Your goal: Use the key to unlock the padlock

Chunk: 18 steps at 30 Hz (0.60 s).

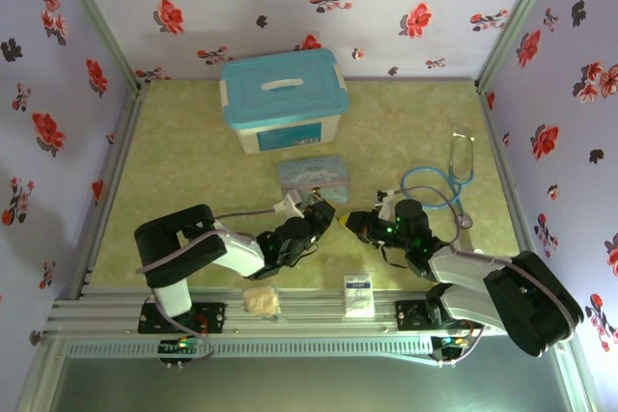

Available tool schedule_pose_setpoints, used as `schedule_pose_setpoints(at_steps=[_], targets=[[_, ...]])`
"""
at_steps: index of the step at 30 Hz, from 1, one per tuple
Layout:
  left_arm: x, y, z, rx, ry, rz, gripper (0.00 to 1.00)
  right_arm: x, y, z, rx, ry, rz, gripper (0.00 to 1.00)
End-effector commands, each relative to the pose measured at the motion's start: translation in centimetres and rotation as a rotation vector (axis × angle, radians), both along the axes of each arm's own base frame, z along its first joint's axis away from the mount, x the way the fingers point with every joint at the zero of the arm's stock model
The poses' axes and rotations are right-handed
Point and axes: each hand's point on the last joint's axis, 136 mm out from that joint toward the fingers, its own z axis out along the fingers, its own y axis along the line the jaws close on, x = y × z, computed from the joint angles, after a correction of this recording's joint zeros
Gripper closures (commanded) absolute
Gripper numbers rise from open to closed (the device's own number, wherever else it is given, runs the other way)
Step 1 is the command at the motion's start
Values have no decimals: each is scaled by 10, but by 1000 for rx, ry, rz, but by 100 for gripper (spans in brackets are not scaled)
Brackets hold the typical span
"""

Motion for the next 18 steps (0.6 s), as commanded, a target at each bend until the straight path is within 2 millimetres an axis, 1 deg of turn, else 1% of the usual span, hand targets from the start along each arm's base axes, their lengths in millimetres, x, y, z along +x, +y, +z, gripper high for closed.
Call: schedule_pose_setpoints(at_steps=[1,2,6,9,13,18], targets=[[2,2,16,-70,-36,38,100,4,1,19,3,-64,13,100],[3,1,17,-77,-37,35,100,4,0,18,-5,-62,11,100],[2,-6,22,-86,-49,18,100,7,5,23,5,-65,29,100],[3,-7,23,-106,-43,21,100,10,9,19,2,-50,42,100],[3,-5,22,-98,-44,26,100,10,3,13,2,-40,20,100],[5,-2,25,-94,-57,39,100,3,-5,4,-39,-25,4,100]])
